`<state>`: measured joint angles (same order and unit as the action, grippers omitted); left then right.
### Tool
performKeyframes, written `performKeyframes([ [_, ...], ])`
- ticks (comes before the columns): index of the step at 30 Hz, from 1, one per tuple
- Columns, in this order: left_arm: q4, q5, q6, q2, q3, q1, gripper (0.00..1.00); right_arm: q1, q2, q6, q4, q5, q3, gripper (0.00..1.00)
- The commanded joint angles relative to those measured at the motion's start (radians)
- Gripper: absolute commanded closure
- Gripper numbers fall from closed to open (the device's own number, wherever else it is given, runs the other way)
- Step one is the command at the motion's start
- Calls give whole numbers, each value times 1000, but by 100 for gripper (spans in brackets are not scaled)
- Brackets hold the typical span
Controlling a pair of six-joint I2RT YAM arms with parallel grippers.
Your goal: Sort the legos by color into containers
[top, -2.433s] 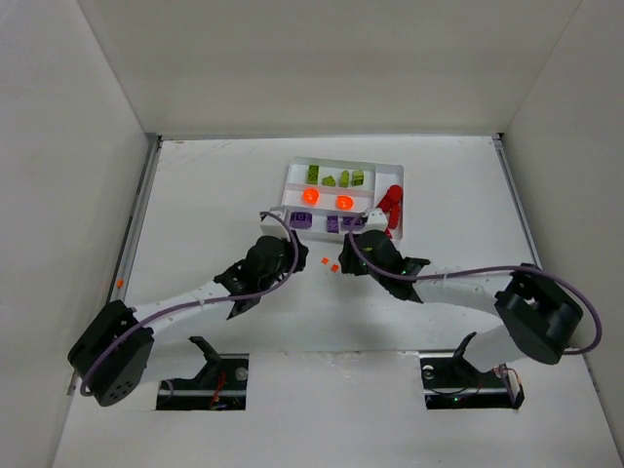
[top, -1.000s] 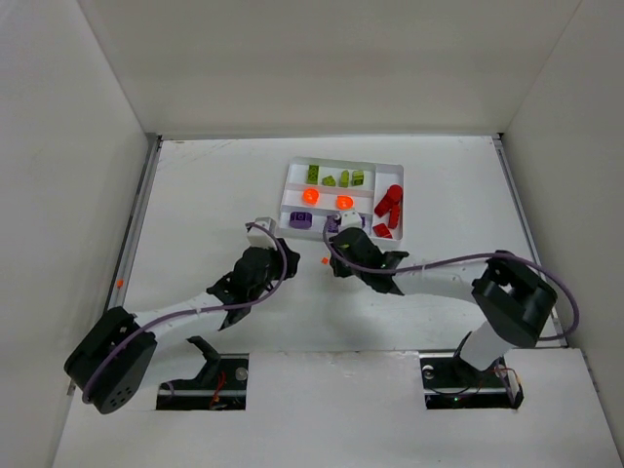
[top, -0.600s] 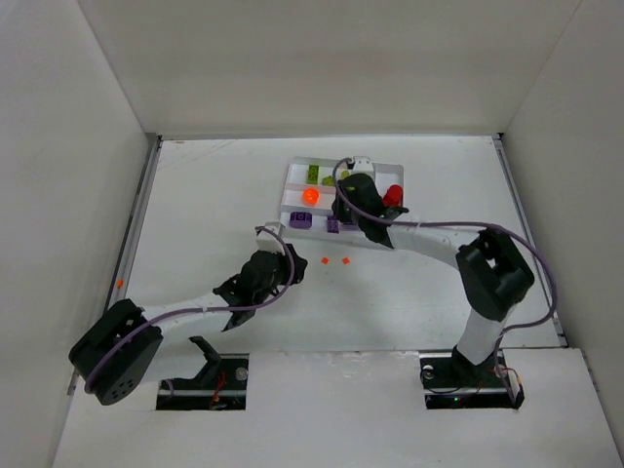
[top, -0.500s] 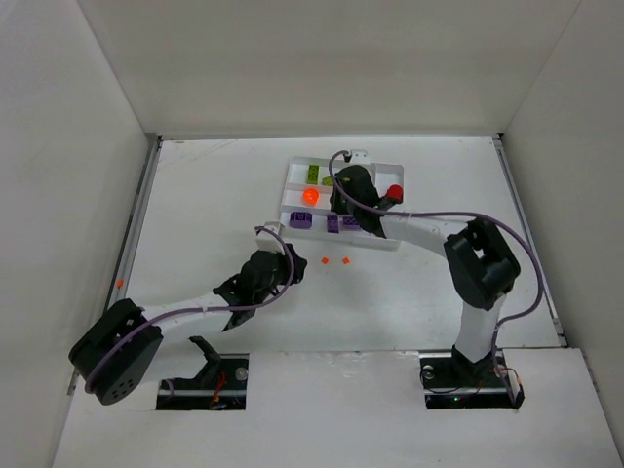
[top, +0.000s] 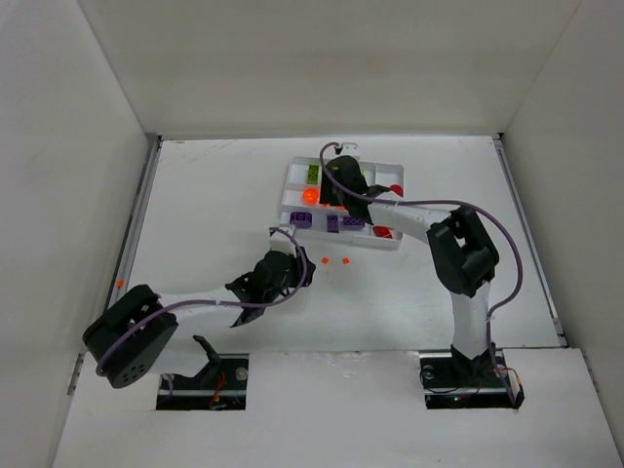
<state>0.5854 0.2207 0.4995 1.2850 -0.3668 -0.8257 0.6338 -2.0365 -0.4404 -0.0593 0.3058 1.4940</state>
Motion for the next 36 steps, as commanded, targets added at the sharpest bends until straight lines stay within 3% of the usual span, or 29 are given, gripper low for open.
performKeyframes([
  [1,25,52,-42,22,-60,-34,64,0,106,6,27,9,-41,47],
  [3,13,63,-61,48,-83,-52,63,0,185,2,59,22,-137,48],
  [8,-45,69,-76,143,-165,-86,61,10,418,-30,196,33,-466,64],
  [14,-143,143,-104,266,-279,-108,62,28,591,-86,240,35,-688,63],
  [28,-162,135,-188,438,-392,-89,63,13,682,-126,297,-14,-784,58],
  [36,-190,120,-200,481,-422,-103,75,4,687,-126,300,-10,-788,58],
])
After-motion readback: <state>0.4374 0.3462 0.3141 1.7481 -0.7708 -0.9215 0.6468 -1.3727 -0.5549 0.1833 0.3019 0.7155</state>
